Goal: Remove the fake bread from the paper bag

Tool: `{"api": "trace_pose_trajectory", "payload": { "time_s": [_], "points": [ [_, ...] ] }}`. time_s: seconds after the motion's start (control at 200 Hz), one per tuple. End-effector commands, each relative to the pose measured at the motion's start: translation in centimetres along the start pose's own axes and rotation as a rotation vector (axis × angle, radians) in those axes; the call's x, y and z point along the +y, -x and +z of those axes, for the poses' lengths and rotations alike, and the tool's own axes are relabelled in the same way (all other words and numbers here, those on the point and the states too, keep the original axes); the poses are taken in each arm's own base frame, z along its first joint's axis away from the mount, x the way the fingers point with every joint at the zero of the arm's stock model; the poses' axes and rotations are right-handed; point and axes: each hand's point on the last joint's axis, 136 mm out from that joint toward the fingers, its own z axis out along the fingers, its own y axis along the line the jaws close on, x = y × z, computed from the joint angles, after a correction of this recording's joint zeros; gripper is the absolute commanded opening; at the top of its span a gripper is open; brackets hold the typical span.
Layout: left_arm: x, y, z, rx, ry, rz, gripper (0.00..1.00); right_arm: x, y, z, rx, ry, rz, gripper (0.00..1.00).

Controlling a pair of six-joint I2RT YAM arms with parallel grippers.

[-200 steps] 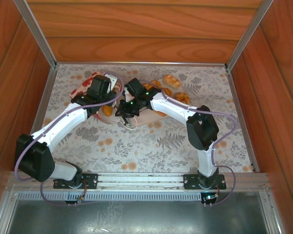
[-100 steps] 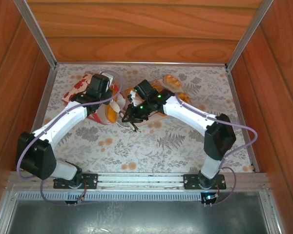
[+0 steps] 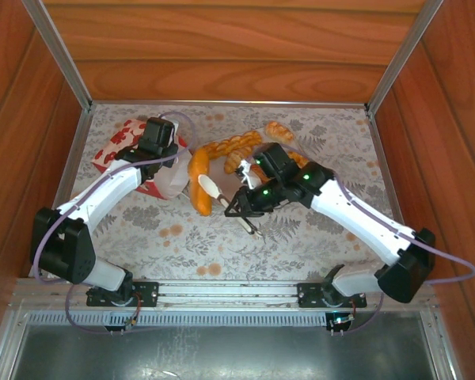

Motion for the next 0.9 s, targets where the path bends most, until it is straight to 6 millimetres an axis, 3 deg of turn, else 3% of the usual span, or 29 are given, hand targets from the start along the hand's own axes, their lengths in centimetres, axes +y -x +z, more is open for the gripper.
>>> {"api": "trace_pose_trajectory", "payload": {
  "time_s": [0.0,0.185,0.43,0.615,0.895],
  "points": [
    [0.7,1.4,-0.9,-0.036,0.001,0.001,0.00,-1.3,0.6,-1.6,-0.077,-0.031,0.033,0.03],
    [0.1,1.5,-3.1,-0.090,-0.073,0.041,0.00,-5.3,2.4,-2.5,-0.192,-0.091,0.148,0.03],
    [-0.4,1.7,-7.6,-0.212,-0.174,0.108,0.00,-10.4,5.2,-1.8,-0.294,-0.187,0.270,0.07],
    [-1.4,0.8,-9.6,-0.272,-0.254,0.177,0.00,-11.8,6.7,-1.0,-0.330,-0.218,0.304,0.10],
    [-1.3,0.4,-10.0,-0.291,-0.257,0.152,0.00,-12.6,7.8,1.0,-0.299,-0.207,0.358,0.14]
  ]
}}
